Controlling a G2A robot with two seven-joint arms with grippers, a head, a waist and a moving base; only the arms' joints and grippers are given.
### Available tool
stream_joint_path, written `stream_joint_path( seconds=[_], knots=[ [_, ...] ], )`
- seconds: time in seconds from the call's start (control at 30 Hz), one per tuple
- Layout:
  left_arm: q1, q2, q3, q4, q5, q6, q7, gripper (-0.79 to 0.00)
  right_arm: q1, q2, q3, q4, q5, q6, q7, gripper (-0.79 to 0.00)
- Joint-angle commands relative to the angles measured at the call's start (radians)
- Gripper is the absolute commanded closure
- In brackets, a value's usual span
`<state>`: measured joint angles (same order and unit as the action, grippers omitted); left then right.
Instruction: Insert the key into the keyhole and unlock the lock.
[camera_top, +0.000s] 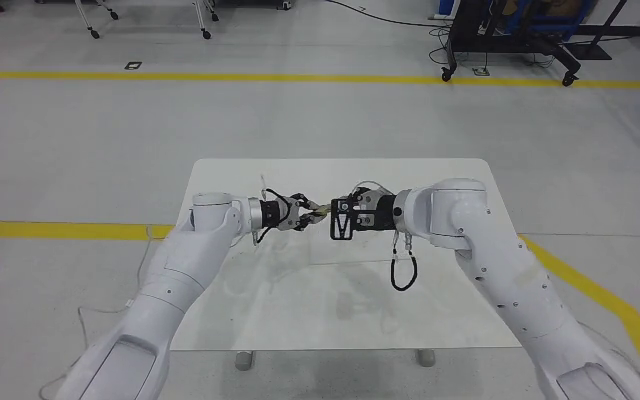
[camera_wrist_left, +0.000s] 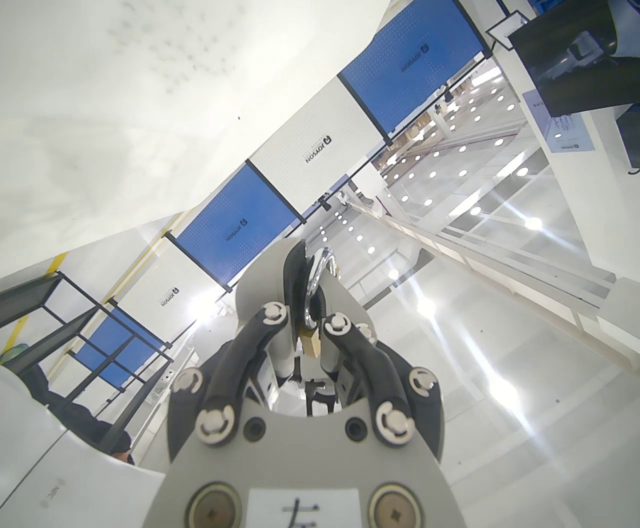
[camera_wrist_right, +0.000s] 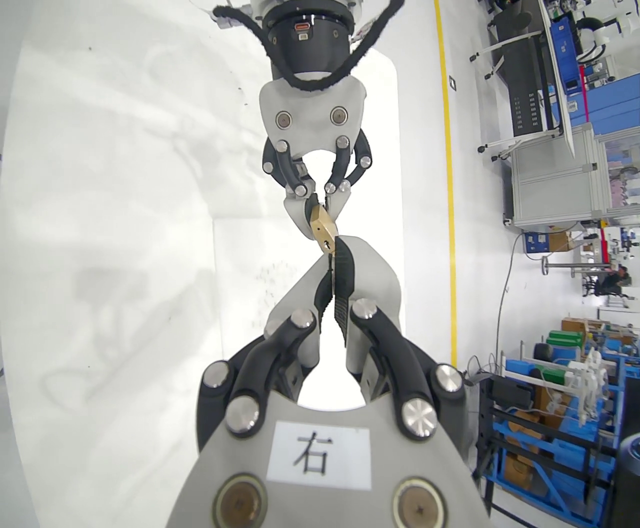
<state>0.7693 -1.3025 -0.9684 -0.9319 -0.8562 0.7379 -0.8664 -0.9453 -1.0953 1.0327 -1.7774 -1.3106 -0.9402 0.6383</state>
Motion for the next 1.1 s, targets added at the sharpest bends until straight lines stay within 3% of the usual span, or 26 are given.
stream_joint_path(
  seconds=[0.0, 1.07],
  knots=[
    [-0.004, 0.001, 0.004, 0.010, -0.001, 0.007, -0.035, 0.000, -0.006, 0.004, 0.013, 0.002, 0.029, -0.028, -0.017, 0.000],
    [-0.023, 0.010, 0.045, 0.026, 0.018, 0.030, -0.122, 0.000, 0.022, 0.007, -0.056, 0.016, -0.010, 0.000, -0.037, 0.000]
  ],
)
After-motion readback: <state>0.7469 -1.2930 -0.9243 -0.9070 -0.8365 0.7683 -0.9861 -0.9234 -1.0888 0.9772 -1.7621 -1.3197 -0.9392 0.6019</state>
